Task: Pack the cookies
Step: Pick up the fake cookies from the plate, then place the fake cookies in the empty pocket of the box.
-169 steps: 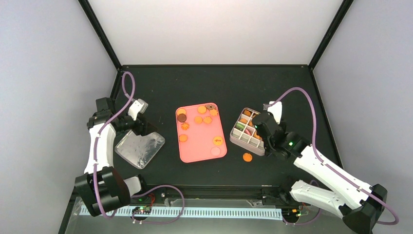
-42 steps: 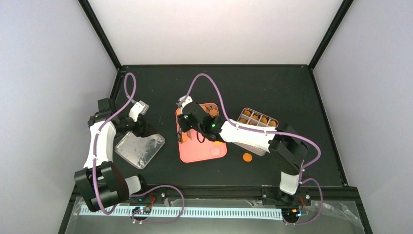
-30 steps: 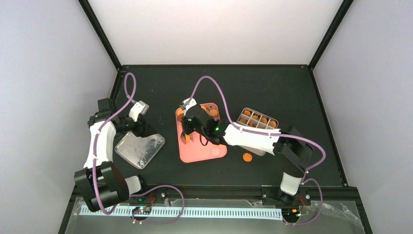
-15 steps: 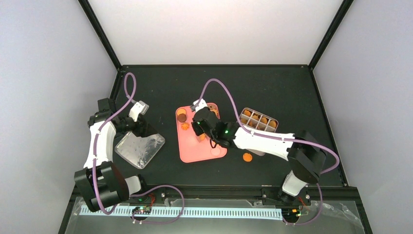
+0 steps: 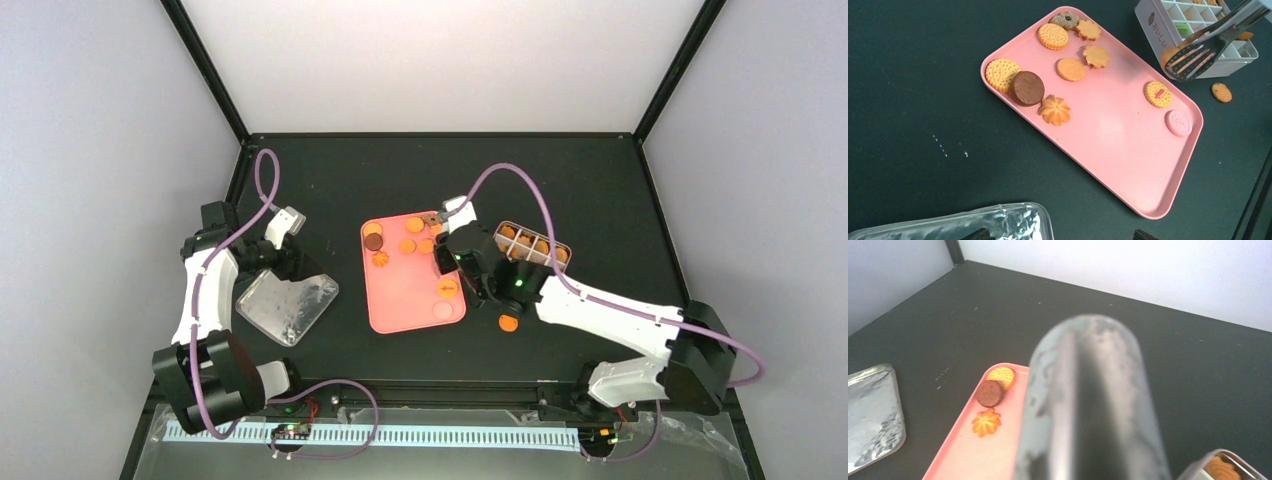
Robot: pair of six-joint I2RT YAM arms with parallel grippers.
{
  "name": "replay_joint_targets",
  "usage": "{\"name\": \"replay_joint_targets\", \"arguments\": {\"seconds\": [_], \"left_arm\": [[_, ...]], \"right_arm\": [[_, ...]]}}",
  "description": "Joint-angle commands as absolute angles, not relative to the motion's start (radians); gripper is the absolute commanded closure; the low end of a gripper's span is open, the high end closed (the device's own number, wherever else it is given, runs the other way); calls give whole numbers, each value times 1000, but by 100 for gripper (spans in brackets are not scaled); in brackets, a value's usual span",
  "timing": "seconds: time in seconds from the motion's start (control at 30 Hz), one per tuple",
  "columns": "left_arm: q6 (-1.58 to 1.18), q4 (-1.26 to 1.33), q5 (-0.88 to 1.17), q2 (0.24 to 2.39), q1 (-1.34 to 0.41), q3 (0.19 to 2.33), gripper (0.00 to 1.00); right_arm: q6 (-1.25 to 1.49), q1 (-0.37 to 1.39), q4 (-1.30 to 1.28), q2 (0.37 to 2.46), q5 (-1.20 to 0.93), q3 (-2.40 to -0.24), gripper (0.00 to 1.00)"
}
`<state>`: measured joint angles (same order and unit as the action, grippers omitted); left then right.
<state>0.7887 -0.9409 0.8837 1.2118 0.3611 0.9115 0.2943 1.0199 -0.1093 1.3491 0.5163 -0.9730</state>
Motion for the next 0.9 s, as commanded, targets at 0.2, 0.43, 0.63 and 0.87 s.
{"name": "replay_joint_targets", "arguments": {"seconds": [0.2, 0.43, 0.63, 0.87], "left_arm": [[776, -904, 917, 1227, 371, 897, 26], [781, -904, 911, 1227, 370, 888, 26], [784, -908, 909, 1225, 370, 890, 26], [780, -913, 916, 1224, 370, 902, 26]], "right_arm": [[336, 976, -127, 1177, 628, -851, 99], [334, 974, -164, 1151, 662, -849, 99], [352, 975, -200, 1090, 651, -829, 99], [358, 976, -269, 1004, 651, -798, 99]]}}
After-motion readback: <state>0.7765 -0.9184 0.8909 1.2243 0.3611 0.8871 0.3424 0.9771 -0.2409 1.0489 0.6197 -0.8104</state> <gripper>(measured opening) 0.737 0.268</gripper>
